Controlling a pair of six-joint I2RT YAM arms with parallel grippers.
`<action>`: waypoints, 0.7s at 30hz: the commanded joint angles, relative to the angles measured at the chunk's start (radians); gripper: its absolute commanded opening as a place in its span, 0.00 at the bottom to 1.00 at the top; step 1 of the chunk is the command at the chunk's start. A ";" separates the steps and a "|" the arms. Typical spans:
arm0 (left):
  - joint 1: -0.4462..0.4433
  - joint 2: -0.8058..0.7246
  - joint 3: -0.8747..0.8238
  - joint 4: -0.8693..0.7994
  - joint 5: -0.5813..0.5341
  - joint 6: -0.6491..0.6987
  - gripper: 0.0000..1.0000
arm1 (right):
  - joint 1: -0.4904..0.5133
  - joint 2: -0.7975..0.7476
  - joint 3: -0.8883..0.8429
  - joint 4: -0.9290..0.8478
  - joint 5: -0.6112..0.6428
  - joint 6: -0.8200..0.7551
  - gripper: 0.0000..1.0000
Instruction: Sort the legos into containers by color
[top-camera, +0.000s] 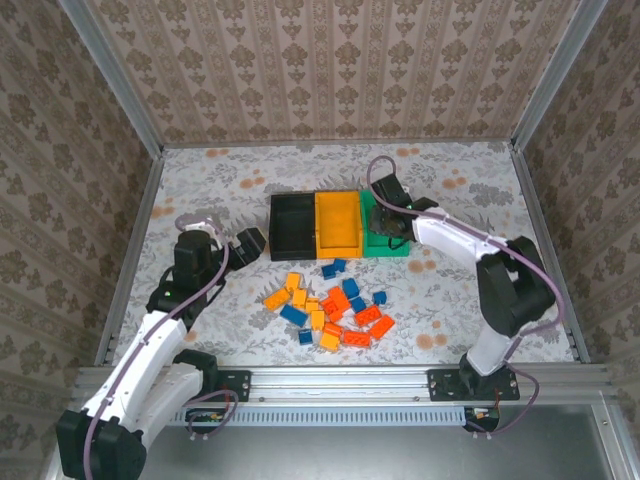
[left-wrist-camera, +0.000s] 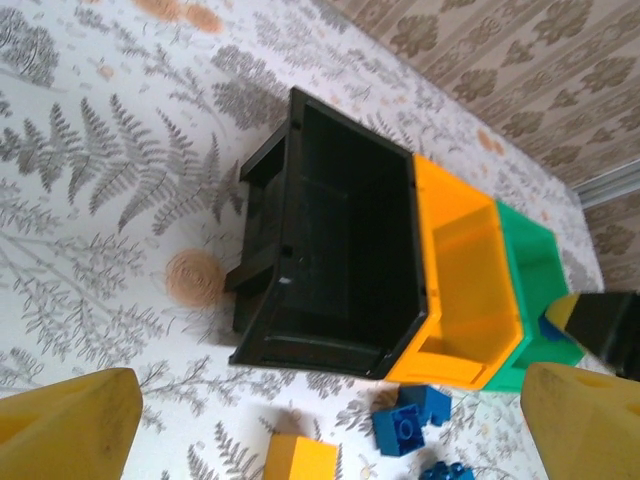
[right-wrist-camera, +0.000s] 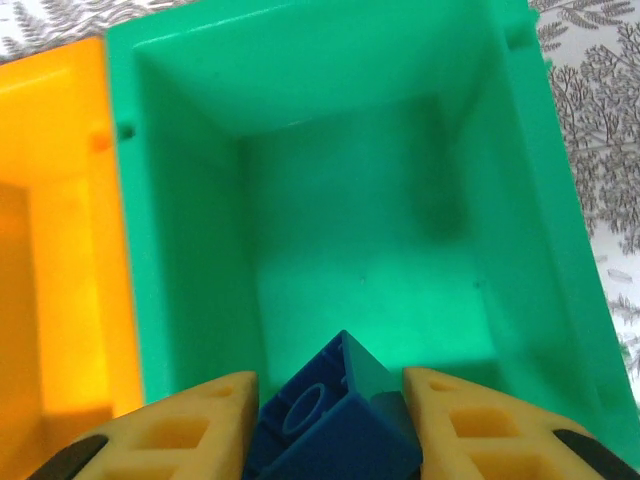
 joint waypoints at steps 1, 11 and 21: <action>-0.006 0.007 0.026 -0.087 -0.013 0.031 0.97 | -0.012 0.073 0.094 -0.051 0.040 -0.015 0.44; -0.071 0.092 0.045 -0.172 -0.021 0.086 0.94 | -0.011 0.014 0.088 -0.037 0.010 0.009 0.67; -0.455 0.490 0.177 -0.197 -0.350 0.227 0.82 | 0.010 -0.152 -0.120 0.040 -0.025 0.038 0.67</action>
